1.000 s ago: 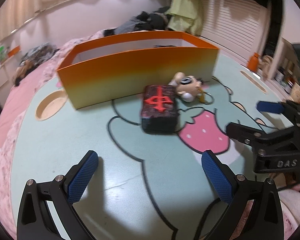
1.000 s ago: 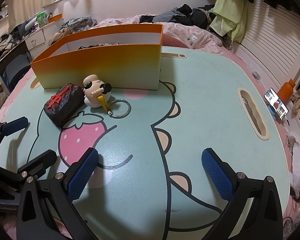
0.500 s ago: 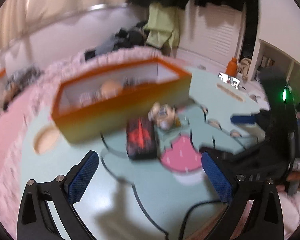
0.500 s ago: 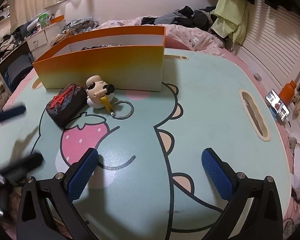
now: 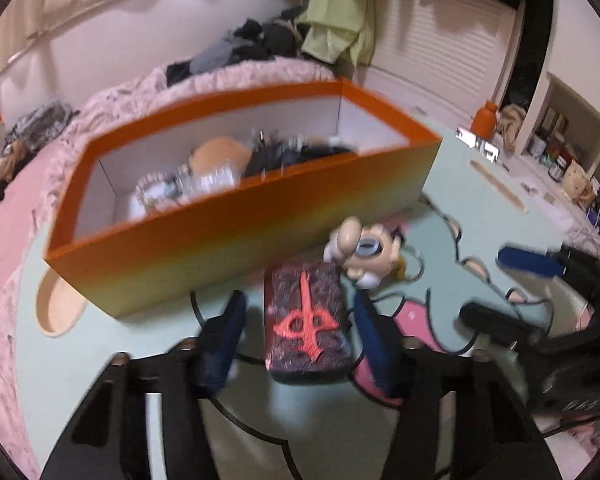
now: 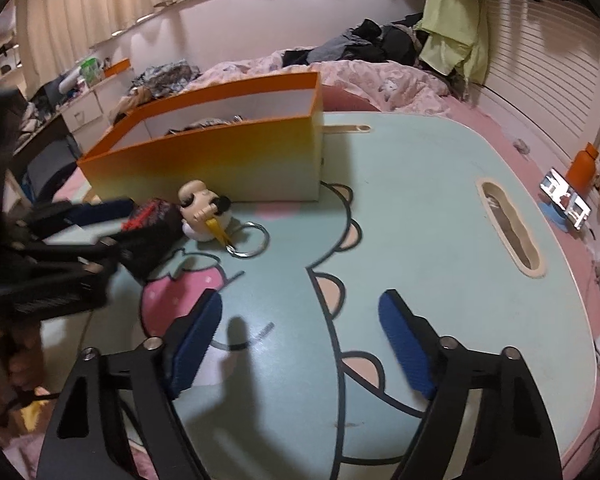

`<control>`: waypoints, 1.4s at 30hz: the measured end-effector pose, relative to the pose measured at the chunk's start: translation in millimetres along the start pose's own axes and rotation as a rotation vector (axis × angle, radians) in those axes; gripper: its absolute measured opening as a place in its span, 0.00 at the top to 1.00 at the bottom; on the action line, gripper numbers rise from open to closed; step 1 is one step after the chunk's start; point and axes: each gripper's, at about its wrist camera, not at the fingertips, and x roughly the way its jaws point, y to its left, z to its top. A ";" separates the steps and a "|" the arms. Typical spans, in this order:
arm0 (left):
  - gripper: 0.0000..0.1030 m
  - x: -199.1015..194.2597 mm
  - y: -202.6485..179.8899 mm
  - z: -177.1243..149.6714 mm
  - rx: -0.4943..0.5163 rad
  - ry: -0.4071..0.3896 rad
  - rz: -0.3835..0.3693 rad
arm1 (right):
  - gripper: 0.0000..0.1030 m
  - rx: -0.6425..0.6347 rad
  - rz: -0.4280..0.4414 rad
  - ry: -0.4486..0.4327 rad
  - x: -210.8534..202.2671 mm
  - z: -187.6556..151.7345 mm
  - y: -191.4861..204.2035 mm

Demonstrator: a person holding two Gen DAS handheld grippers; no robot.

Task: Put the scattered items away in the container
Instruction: 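Grasp the black box with red symbol with the left gripper while the right gripper grasps the figurine keychain, then carry both items over the orange box and open both grippers to drop them in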

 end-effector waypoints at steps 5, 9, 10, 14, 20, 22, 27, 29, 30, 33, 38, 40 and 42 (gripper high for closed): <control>0.63 -13.1 10.4 -7.4 -0.028 -0.029 -0.034 | 0.38 -0.082 0.032 -0.012 2.9 20.4 20.9; 0.63 -35.8 21.6 -14.1 -0.050 -0.080 -0.032 | 0.39 -0.114 0.070 0.013 17.5 38.4 37.1; 0.63 -42.0 24.4 -15.8 -0.048 -0.091 -0.025 | 0.39 -0.116 0.080 0.029 23.1 41.6 40.2; 0.63 -57.7 32.9 -15.8 -0.059 -0.125 -0.019 | 0.39 -0.133 0.082 0.070 40.2 46.3 48.3; 0.63 -61.9 30.9 -11.7 -0.062 -0.140 -0.043 | 0.64 -0.160 0.063 0.099 55.5 47.6 51.7; 0.63 -61.6 30.5 -11.6 -0.062 -0.141 -0.046 | 0.65 -0.158 0.086 0.095 53.9 44.6 49.5; 0.63 -65.0 29.9 -9.9 -0.070 -0.152 -0.062 | 0.65 -0.134 0.119 0.065 36.5 34.3 42.8; 0.63 -69.2 28.8 -7.2 -0.068 -0.166 -0.063 | 0.65 -0.120 0.131 0.041 24.8 34.5 39.1; 0.63 -71.2 28.2 -5.0 -0.064 -0.171 -0.063 | 0.65 -0.115 0.138 0.026 18.2 35.8 38.1; 0.63 -76.1 27.2 9.4 -0.048 -0.185 -0.061 | 0.65 -0.105 0.158 -0.028 -2.6 46.7 36.0; 0.63 -82.1 32.9 49.3 -0.038 -0.215 -0.060 | 0.65 -0.114 0.136 -0.111 -18.8 91.5 36.1; 0.63 -77.5 37.4 66.4 -0.052 -0.224 -0.060 | 0.65 -0.110 0.125 -0.126 -16.3 110.9 37.0; 0.63 -70.4 43.1 77.2 -0.079 -0.244 -0.055 | 0.65 -0.092 0.118 -0.124 -7.3 127.8 36.6</control>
